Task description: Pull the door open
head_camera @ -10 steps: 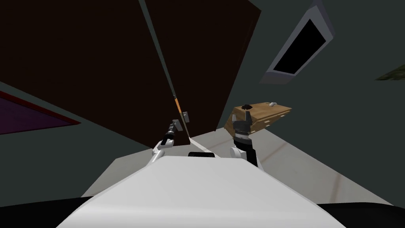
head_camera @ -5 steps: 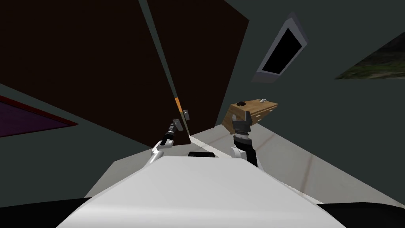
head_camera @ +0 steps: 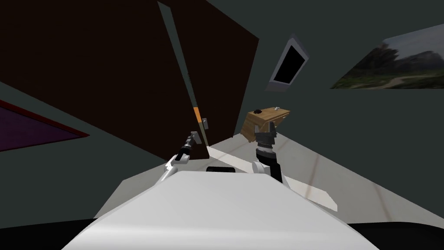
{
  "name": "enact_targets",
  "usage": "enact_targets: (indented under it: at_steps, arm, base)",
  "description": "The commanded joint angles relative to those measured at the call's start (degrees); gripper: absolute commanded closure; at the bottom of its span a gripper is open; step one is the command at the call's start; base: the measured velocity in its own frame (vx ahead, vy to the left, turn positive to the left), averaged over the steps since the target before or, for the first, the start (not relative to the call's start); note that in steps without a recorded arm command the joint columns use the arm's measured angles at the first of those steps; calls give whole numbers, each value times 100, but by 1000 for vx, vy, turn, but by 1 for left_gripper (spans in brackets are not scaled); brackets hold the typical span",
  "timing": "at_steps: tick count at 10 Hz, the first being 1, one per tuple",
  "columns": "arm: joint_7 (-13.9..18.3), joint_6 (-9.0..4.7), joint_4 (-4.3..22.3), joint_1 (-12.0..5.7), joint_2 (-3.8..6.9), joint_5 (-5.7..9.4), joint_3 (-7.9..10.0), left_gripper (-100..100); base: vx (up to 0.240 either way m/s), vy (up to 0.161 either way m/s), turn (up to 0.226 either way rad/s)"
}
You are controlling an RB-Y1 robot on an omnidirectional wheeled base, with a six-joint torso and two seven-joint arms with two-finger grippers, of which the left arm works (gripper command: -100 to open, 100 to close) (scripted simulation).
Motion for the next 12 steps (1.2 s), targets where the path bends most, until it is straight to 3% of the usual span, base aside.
enact_targets:
  at_steps: [1,2,9,10,11,12]
  arm:
    - [86,-29,-46,16,78,0,-108,100]
    - [56,-14,-48,24,59,3,-63,100]
    - [515,-379,-371,493,595,16,-527,100]
    - [551,-409,-399,529,638,17,-563,100]
    - [513,-386,-337,488,613,15,-527,100]
    - [622,-522,-382,632,752,16,-615,100]
  base:
    - [-224,88,-129]
    - [-98,35,-38]
    - [-224,88,-134]
    - [-213,68,-91]
    - [-95,30,-12]
    - [-146,55,-123]
